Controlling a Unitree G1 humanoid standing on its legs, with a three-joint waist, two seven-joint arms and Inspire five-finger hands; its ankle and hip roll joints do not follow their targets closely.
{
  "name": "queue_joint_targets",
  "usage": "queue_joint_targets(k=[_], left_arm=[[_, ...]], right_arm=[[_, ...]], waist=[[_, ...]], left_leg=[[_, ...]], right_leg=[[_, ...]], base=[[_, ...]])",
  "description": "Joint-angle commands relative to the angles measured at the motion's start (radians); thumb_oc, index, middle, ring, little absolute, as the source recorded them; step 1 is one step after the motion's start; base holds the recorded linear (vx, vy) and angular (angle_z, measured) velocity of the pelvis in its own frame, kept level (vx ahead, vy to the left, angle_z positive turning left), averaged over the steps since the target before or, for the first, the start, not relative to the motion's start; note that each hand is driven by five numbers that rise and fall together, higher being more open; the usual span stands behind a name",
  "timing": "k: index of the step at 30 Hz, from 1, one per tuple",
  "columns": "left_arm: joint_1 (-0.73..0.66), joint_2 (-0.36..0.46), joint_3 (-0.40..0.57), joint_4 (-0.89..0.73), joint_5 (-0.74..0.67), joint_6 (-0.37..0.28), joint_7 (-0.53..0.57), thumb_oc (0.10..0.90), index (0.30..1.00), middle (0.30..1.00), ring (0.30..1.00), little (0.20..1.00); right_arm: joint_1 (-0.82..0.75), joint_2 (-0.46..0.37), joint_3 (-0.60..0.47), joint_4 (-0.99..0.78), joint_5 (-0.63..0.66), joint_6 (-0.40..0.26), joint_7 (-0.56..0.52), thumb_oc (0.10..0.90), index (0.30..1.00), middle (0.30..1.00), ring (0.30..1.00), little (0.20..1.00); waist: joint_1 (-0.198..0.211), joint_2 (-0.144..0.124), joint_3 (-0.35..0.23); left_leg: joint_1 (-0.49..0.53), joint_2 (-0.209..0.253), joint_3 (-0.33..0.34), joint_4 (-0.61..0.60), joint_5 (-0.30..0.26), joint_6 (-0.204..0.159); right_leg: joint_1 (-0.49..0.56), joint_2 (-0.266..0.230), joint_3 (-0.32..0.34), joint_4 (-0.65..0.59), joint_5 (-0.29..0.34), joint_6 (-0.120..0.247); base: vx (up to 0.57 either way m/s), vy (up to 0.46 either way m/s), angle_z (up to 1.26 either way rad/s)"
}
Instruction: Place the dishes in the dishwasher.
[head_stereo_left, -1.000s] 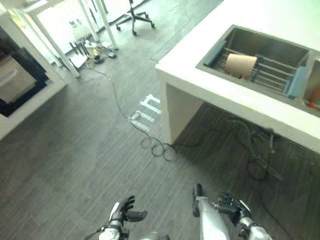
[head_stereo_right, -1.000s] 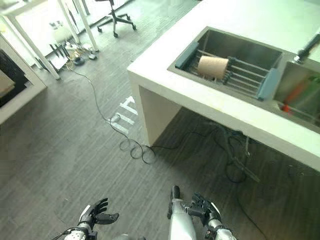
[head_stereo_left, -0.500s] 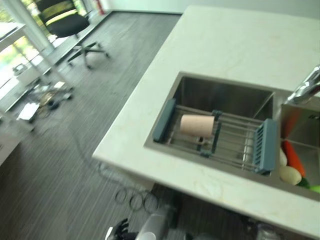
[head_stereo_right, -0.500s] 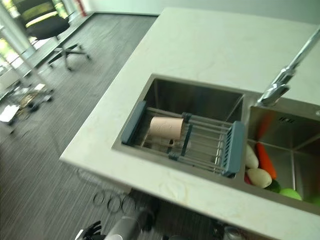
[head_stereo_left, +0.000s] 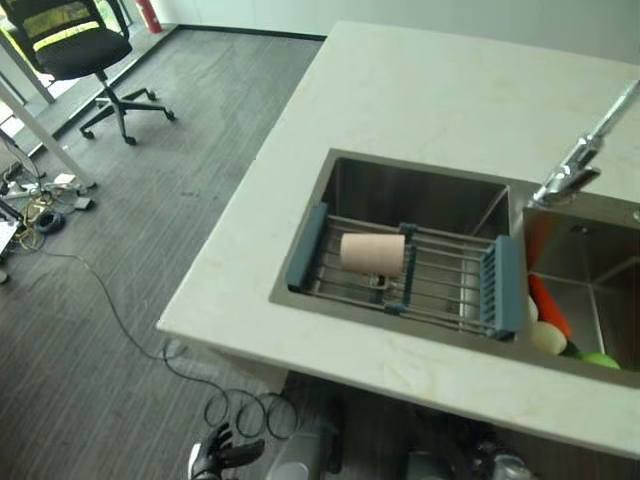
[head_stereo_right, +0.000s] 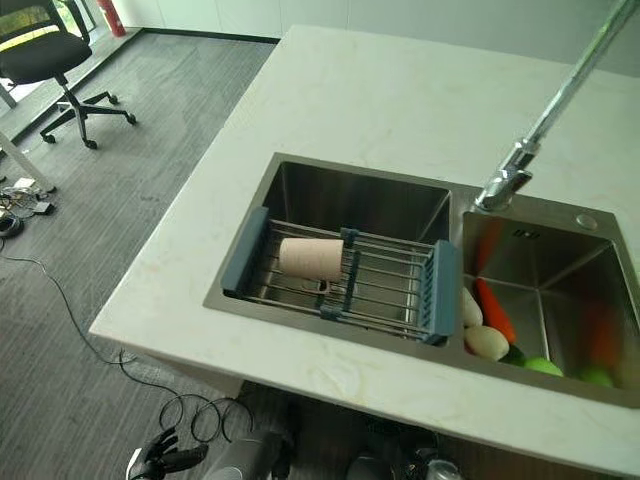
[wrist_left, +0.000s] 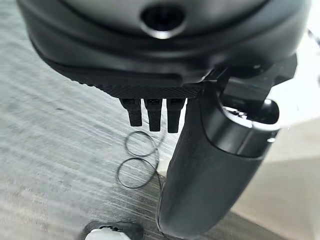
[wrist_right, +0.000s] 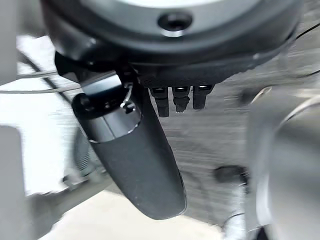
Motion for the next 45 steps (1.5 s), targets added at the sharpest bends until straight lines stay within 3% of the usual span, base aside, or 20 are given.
queue_joint_targets(k=[1,3,9,11,20,23,24,25,27,28,29,30,32,33,34,35,37,39,45], left_arm=[[0.006,-0.029,-0.006,-0.047,0.032,-0.018,0.028,0.800,0.900,0.900,0.900,0.900],[-0.001,-0.049,-0.008,-0.040,-0.007,0.000,0.035,0.800,0.900,0.900,0.900,0.900],[-0.016,-0.058,0.048,-0.011,-0.113,-0.015,0.064,0.800,0.900,0.900,0.900,0.900],[-0.009,-0.047,0.100,-0.012,-0.210,-0.070,0.090,0.800,0.900,0.900,0.900,0.900],[0.011,0.044,0.271,-0.178,-0.282,-0.202,0.228,0.800,0.900,0.900,0.900,0.900],[0.021,0.105,0.364,-0.266,-0.260,-0.262,0.347,0.800,0.900,0.900,0.900,0.900],[0.031,0.168,0.446,-0.303,-0.204,-0.268,0.472,0.800,0.900,0.900,0.900,0.900],[0.032,0.176,0.456,-0.307,-0.178,-0.269,0.515,0.800,0.900,0.900,0.900,0.900],[0.059,0.301,0.558,-0.328,0.102,-0.250,0.830,0.800,0.900,0.900,0.900,0.900],[0.061,0.309,0.566,-0.330,0.117,-0.251,0.851,0.800,0.900,0.900,0.900,0.900],[0.092,0.437,0.663,-0.364,0.263,-0.273,0.970,0.800,0.900,0.900,0.900,0.900],[0.103,0.489,0.708,-0.385,0.294,-0.298,0.969,0.800,0.900,0.900,0.900,0.900],[0.110,0.609,0.792,-0.448,0.317,-0.354,0.900,0.800,0.900,0.900,0.900,0.900],[0.094,0.679,0.827,-0.513,0.277,-0.437,0.785,0.800,0.900,0.900,0.900,0.900],[0.074,0.727,0.842,-0.581,0.175,-0.473,0.636,0.800,0.900,0.900,0.900,0.900],[0.034,0.766,0.831,-0.714,-0.011,-0.461,0.389,0.800,0.900,0.900,0.900,0.900],[-0.016,0.784,0.768,-0.861,-0.217,-0.399,0.135,0.800,0.900,0.900,0.900,0.900],[-0.131,0.807,0.628,-1.088,-0.282,-0.249,-0.055,0.800,0.900,0.900,0.900,0.900],[-0.337,0.817,0.420,-1.269,-0.365,-0.012,-0.319,0.800,0.900,0.900,0.900,0.900]], right_arm=[[-0.010,-0.093,-0.036,-0.037,0.016,-0.059,-0.003,0.800,0.900,0.900,0.900,0.900],[0.004,-0.099,-0.069,-0.030,0.029,-0.051,-0.017,0.800,0.900,0.900,0.900,0.900],[0.020,-0.093,-0.114,0.010,0.052,-0.049,-0.015,0.800,0.900,0.900,0.900,0.900],[0.040,-0.091,-0.135,0.013,0.061,-0.067,-0.010,0.800,0.900,0.900,0.900,0.900],[0.075,-0.120,-0.183,0.007,0.044,-0.072,0.012,0.800,0.900,0.900,0.900,0.900],[0.086,-0.130,-0.197,0.008,0.042,-0.075,0.023,0.800,0.900,0.900,0.900,0.900],[0.095,-0.131,-0.202,0.010,0.045,-0.076,0.025,0.800,0.900,0.900,0.900,0.900],[0.095,-0.130,-0.201,0.010,0.047,-0.076,0.024,0.800,0.900,0.900,0.900,0.900],[0.102,-0.129,-0.202,0.005,0.042,-0.068,0.017,0.800,0.900,0.900,0.900,0.900],[0.102,-0.128,-0.202,0.004,0.040,-0.066,0.015,0.800,0.900,0.900,0.900,0.900],[0.118,-0.122,-0.185,-0.029,0.033,-0.040,-0.019,0.800,0.900,0.900,0.900,0.900],[0.128,-0.120,-0.177,-0.050,0.034,-0.025,-0.035,0.800,0.900,0.900,0.900,0.900],[0.150,-0.119,-0.165,-0.075,0.043,-0.002,-0.056,0.800,0.900,0.900,0.900,0.900],[0.160,-0.118,-0.161,-0.077,0.057,0.009,-0.060,0.800,0.900,0.900,0.900,0.900],[0.161,-0.114,-0.157,-0.068,0.069,0.012,-0.057,0.800,0.900,0.900,0.900,0.900],[0.158,-0.110,-0.150,-0.052,0.084,0.009,-0.048,0.800,0.900,0.900,0.900,0.900],[0.150,-0.102,-0.143,-0.038,0.084,0.008,-0.038,0.800,0.900,0.900,0.900,0.900],[0.136,-0.089,-0.129,-0.034,0.061,0.011,-0.025,0.800,0.900,0.900,0.900,0.900],[0.120,-0.089,-0.131,-0.026,0.079,0.037,-0.007,0.800,0.900,0.900,0.900,0.900]], waist=[[-0.009,0.033,-0.023],[-0.025,0.037,-0.028],[-0.040,0.045,-0.045],[-0.053,0.053,-0.054],[-0.050,0.074,-0.072],[-0.041,0.082,-0.081],[-0.033,0.085,-0.088],[-0.032,0.085,-0.090],[-0.027,0.087,-0.094],[-0.027,0.086,-0.097],[-0.028,0.091,-0.102],[-0.030,0.092,-0.106],[-0.033,0.095,-0.112],[-0.034,0.097,-0.121],[-0.032,0.095,-0.127],[-0.027,0.096,-0.134],[-0.026,0.095,-0.141],[-0.036,0.092,-0.151],[-0.059,0.085,-0.159]], left_leg=[[0.051,0.083,-0.036,0.199,-0.178,0.012],[0.015,0.119,-0.011,0.199,-0.159,-0.018],[-0.007,0.136,-0.003,0.199,-0.154,-0.043],[0.000,0.137,0.005,0.199,-0.158,-0.047],[0.014,0.133,0.018,0.199,-0.170,-0.050],[0.015,0.130,0.015,0.199,-0.175,-0.048],[0.022,0.131,0.015,0.199,-0.184,-0.046],[0.017,0.131,0.015,0.199,-0.179,-0.045],[0.029,0.133,0.020,0.199,-0.188,-0.042],[0.023,0.133,0.020,0.199,-0.183,-0.041],[0.036,0.137,0.024,0.199,-0.195,-0.037],[0.038,0.138,0.026,0.199,-0.197,-0.036],[0.046,0.140,0.028,0.199,-0.202,-0.037],[0.047,0.141,0.028,0.199,-0.204,-0.038],[0.050,0.141,0.029,0.199,-0.207,-0.040],[0.054,0.141,0.028,0.199,-0.211,-0.041],[0.059,0.141,0.027,0.199,-0.217,-0.041],[0.070,0.143,0.035,0.199,-0.224,-0.041],[0.078,0.150,0.047,0.199,-0.221,-0.036]], right_leg=[[0.007,0.048,-0.022,-0.055,0.026,0.019],[-0.010,0.043,-0.046,-0.055,0.024,0.018],[-0.033,0.024,-0.050,-0.055,0.029,0.028],[-0.029,0.017,-0.047,-0.055,0.023,0.025],[-0.016,-0.014,-0.065,-0.055,0.011,0.037],[-0.017,-0.022,-0.066,-0.055,0.005,0.041],[-0.010,-0.025,-0.070,-0.055,-0.003,0.045],[-0.015,-0.025,-0.070,-0.055,0.001,0.044],[-0.004,-0.029,-0.071,-0.055,-0.006,0.048],[-0.010,-0.029,-0.070,-0.055,0.000,0.048],[0.000,-0.025,-0.063,-0.055,-0.010,0.047],[0.002,-0.023,-0.060,-0.055,-0.011,0.047],[0.009,-0.021,-0.057,-0.055,-0.014,0.048],[0.011,-0.022,-0.058,-0.055,-0.016,0.048],[0.015,-0.022,-0.061,-0.055,-0.019,0.048],[0.021,-0.023,-0.065,-0.055,-0.025,0.048],[0.026,-0.020,-0.064,-0.055,-0.029,0.047],[0.030,-0.012,-0.055,-0.055,-0.028,0.053],[0.024,-0.003,-0.036,-0.055,-0.012,0.065]], base=[[-0.05,-0.086,-0.23],[-0.09,-0.060,-0.08],[-0.03,0.012,-0.05],[0.05,0.083,-0.07],[0.05,0.082,0.02],[0.05,0.071,-0.03],[0.05,0.042,-0.05],[0.07,0.033,-0.06],[0.05,0.025,-0.10],[0.07,0.038,-0.19],[0.06,0.030,-0.21],[0.09,0.026,-0.15],[0.07,-0.007,-0.04],[0.09,-0.030,0.02],[0.10,-0.049,0.07],[0.07,-0.053,0.03],[0.05,-0.067,0.02],[0.07,-0.106,-0.03],[0.03,-0.080,-0.24]])
